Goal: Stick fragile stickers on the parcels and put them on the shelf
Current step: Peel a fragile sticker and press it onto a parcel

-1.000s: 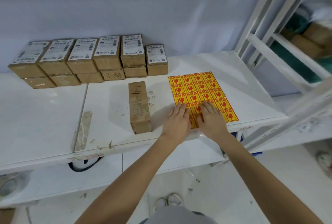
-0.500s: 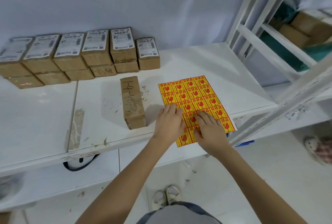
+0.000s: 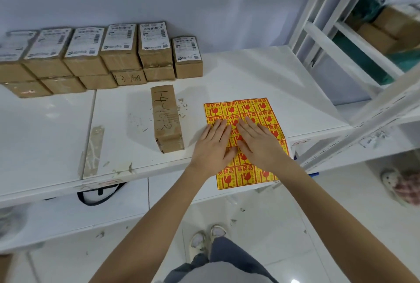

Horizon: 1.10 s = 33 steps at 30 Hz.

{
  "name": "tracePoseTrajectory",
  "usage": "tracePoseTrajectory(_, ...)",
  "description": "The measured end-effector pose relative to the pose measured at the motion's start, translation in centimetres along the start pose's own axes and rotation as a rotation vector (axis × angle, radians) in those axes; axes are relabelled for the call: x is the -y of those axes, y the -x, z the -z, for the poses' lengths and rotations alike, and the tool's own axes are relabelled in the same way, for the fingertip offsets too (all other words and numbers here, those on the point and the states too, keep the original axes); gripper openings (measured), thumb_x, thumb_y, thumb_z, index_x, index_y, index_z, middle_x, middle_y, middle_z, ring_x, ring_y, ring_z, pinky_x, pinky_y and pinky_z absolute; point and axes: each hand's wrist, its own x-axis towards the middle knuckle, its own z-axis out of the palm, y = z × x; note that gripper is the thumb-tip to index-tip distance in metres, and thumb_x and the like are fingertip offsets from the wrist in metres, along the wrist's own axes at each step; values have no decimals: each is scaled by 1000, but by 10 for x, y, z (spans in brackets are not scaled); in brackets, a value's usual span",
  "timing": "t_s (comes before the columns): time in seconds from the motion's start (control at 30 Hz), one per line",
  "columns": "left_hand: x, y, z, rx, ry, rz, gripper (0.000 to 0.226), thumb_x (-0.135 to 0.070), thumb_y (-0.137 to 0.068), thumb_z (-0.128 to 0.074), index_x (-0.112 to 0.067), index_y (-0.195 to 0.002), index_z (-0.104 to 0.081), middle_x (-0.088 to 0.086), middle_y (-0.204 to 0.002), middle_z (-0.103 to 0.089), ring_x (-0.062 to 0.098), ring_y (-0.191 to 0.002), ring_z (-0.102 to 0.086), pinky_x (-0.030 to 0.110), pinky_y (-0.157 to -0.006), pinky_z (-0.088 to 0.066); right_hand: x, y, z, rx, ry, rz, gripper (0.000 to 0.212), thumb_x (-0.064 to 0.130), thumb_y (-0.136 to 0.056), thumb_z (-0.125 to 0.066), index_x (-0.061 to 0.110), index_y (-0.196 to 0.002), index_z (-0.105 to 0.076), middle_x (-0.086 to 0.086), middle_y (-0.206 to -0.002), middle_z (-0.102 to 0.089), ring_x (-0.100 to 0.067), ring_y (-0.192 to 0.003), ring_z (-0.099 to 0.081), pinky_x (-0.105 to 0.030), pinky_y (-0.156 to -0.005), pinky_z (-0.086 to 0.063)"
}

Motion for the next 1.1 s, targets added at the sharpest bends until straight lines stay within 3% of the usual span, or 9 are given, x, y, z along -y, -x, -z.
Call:
tracePoseTrajectory(0.2, -8, 7, 7, -80, 137, 29, 65, -51, -89, -28, -13, -141, -41, 6, -152, -32, 22, -142, -24, 37, -115, -14, -12, 14, -12, 27, -125, 38, 100, 67, -72, 31, 18, -150, -9, 9, -155, 1, -6, -141, 12, -28, -115, 8)
tracePoseTrajectory(0.3, -11, 1, 16, -203, 285, 221, 45, -30, -88, -53, -11, -129, -54, 9, -140, -45, 26, -131, -39, 40, -108, -31, -12, 16, -16, 13, -216, 28, 98, 69, -75, 26, 20, -150, -11, 12, -154, 2, -4, -141, 13, -28, -115, 11)
tracePoseTrajectory(0.4, -11, -7, 26, -312, 329, 413, 37, -20, -89, -57, -9, -125, -56, 11, -131, -47, 25, -119, -49, 35, -98, -42, -14, 18, -19, 13, -189, 51, 93, 66, -75, 27, 21, -150, -4, 12, -154, 9, -5, -141, 18, -29, -115, 14)
tracePoseTrajectory(0.53, -13, -21, 34, -290, 466, 561, 37, -17, -90, -57, -9, -126, -51, 10, -128, -47, 23, -111, -54, 31, -88, -46, -15, 19, -28, -47, -130, 56, 75, 56, -91, 10, 15, -150, -14, 1, -157, -9, -14, -145, 1, -36, -116, 5)
tracePoseTrajectory(0.63, -12, -30, 42, -319, 816, 778, 40, -14, -88, -62, -7, -125, -50, 13, -122, -54, 24, -106, -58, 28, -84, -47, -14, 21, -32, -68, -113, 24, 63, 47, -99, -5, 12, -147, -26, -4, -154, -25, -20, -144, -16, -40, -115, -4)
tracePoseTrajectory(0.77, -9, -40, 53, -342, 1036, 900, 44, -7, -87, -63, 2, -127, -46, 10, -101, -60, 13, -81, -54, 13, -59, -41, -17, 20, -31, -90, -142, 52, 64, 48, -99, -6, 12, -146, -28, -3, -154, -26, -20, -144, -18, -40, -114, -6)
tracePoseTrajectory(0.9, -8, -46, 52, -319, 1068, 926, 48, 0, -85, -61, 2, -130, -43, 10, -104, -60, 14, -88, -53, 24, -74, -42, -19, 20, -25, -112, -165, 70, 61, 48, -97, -16, 13, -141, -40, -1, -150, -36, -20, -141, -28, -39, -115, -14)
tracePoseTrajectory(1.0, -8, -43, 47, -320, 999, 839, 15, -3, -87, -59, -6, -102, -63, 5, -93, -63, 15, -84, -58, 28, -78, -48, -17, 11, -13, -211, -172, 70, 53, 42, -92, -30, 11, -123, -59, -4, -130, -57, -25, -122, -51, -43, -102, -37)
tracePoseTrajectory(1.1, -5, -41, 41, -318, 965, 794, 19, -6, -88, -58, -5, -105, -68, 7, -104, -69, 19, -97, -63, 34, -89, -50, -12, -8, 2, -318, -206, 66, 34, 33, -91, -48, 12, -111, -67, -4, -111, -65, -26, -105, -59, -41, -89, -46)
